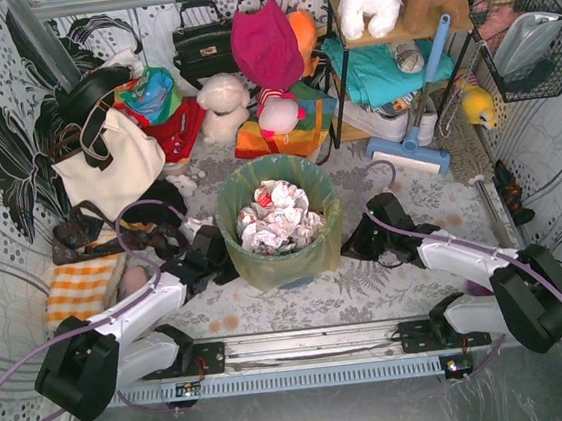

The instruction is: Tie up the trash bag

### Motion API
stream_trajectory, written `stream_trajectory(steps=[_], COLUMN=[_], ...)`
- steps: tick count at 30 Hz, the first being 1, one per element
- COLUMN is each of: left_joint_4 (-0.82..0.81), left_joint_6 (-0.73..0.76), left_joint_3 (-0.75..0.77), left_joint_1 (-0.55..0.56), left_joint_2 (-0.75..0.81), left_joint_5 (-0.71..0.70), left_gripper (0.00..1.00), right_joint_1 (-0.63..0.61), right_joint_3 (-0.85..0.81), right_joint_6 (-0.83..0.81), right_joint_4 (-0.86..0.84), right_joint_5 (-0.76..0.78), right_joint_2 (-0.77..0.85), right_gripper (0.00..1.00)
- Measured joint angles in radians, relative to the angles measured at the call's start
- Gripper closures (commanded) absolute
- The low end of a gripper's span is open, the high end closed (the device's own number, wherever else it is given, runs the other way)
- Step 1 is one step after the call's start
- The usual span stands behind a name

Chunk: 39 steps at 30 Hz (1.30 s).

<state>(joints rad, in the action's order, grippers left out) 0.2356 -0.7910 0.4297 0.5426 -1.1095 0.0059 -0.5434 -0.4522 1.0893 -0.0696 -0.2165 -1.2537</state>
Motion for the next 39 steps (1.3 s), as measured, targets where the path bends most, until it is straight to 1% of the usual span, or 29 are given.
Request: stream_trajectory(steps=[5, 9, 15, 16, 19, 20, 21, 23, 29, 33, 36, 39], left_joint_4=[0.021, 0.032, 0.048, 0.049, 0.048, 0.049, 0.048, 0.049, 0.048, 0.048, 0.048, 0.049], left_joint_6=[0.0, 0.0, 0.0, 0.0, 0.001, 0.001, 0.001, 0.001, 0.001, 0.0, 0.0, 0.0], left_joint_3=[0.013, 0.019, 0.035, 0.038, 0.047, 0.049, 0.05, 0.05, 0.05, 0.05, 0.05, 0.05], left_joint_1=[0.0, 0.0, 0.001, 0.001, 0.001, 0.001, 0.001, 0.001, 0.001, 0.001, 0.001, 0.001], left_joint_2=[0.005, 0.005, 0.005, 0.005, 0.0, -0.002, -0.004, -0.008, -0.01, -0.01, -0.012, -0.013], left_joint_5=[-0.027, -0.043, -0.051, -0.052, -0.052, -0.052, -0.052, -0.052, -0.052, -0.052, -0.051, -0.052], left_gripper=[1.0, 1.0, 1.0, 1.0, 1.0, 1.0, 1.0, 1.0, 1.0, 1.0, 1.0, 1.0], right_joint_1=[0.0, 0.0, -0.002, -0.002, -0.002, -0.002, -0.002, -0.002, -0.002, -0.002, -0.002, -0.002], right_joint_3=[-0.044, -0.058, -0.098, -0.101, -0.101, -0.101, -0.101, -0.101, -0.101, -0.101, -0.101, -0.101], right_joint_6=[-0.069, -0.112, -0.171, -0.178, -0.195, -0.199, -0.203, -0.21, -0.224, -0.246, -0.263, -0.272], right_joint_4=[0.16, 0.273, 0.378, 0.381, 0.38, 0.378, 0.375, 0.369, 0.333, 0.262, 0.198, 0.152], right_joint_5=[0.104, 0.184, 0.267, 0.271, 0.269, 0.267, 0.265, 0.262, 0.236, 0.187, 0.14, 0.107], right_joint_2=[0.07, 0.094, 0.096, 0.096, 0.098, 0.1, 0.103, 0.108, 0.108, 0.084, 0.047, -0.008], right_gripper=[1.0, 1.0, 1.0, 0.99, 0.8, 0.75, 0.71, 0.66, 0.55, 0.49, 0.47, 0.52])
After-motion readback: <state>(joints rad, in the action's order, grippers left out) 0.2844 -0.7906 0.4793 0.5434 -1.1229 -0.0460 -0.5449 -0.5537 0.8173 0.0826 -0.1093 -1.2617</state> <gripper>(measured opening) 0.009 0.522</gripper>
